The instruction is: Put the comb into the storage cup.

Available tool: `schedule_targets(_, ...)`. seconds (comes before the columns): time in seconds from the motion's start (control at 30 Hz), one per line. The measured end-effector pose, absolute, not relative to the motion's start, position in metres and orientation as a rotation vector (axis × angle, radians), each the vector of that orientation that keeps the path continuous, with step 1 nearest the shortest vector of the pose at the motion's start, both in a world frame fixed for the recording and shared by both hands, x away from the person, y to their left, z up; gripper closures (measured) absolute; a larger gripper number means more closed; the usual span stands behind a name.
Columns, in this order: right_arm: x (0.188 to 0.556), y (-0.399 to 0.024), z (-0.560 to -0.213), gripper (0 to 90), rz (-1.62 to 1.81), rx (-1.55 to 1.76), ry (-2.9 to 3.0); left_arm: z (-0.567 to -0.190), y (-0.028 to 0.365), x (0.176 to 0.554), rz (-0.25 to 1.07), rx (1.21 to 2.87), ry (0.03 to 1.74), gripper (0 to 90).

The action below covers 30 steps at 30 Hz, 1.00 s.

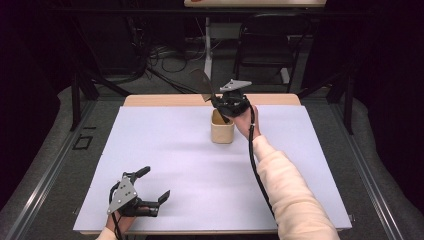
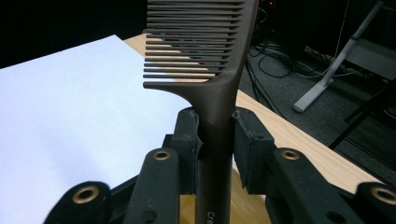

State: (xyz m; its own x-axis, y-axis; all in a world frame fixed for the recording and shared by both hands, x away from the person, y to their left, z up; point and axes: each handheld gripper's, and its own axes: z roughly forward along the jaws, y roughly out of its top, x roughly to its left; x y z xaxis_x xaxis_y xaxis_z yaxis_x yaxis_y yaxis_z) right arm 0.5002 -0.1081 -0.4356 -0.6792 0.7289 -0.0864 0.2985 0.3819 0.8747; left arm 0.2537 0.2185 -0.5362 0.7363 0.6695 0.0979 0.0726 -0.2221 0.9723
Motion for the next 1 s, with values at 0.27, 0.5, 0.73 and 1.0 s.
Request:
schedule_targets(0.27,0.5,-0.11,-0.436,71.9,1.235,0.883,2.186,-0.536,0.219,0.254,0.615,1.728,0.593,2.4)
schedule_targets(0.5,0.501,-0.112,-0.439,71.9,1.232,0.889,2.194,-0.536,0.219,0.253,0.616,1.727,0.592,2.4)
schedule_targets(0.73,0.501,-0.112,-0.442,71.8,1.225,0.893,2.203,-0.536,0.219,0.254,0.616,1.729,0.592,2.4)
schedule_targets(1.0,0.501,-0.113,-0.447,71.7,1.214,0.902,2.216,-0.536,0.219,0.254,0.616,1.729,0.593,2.4)
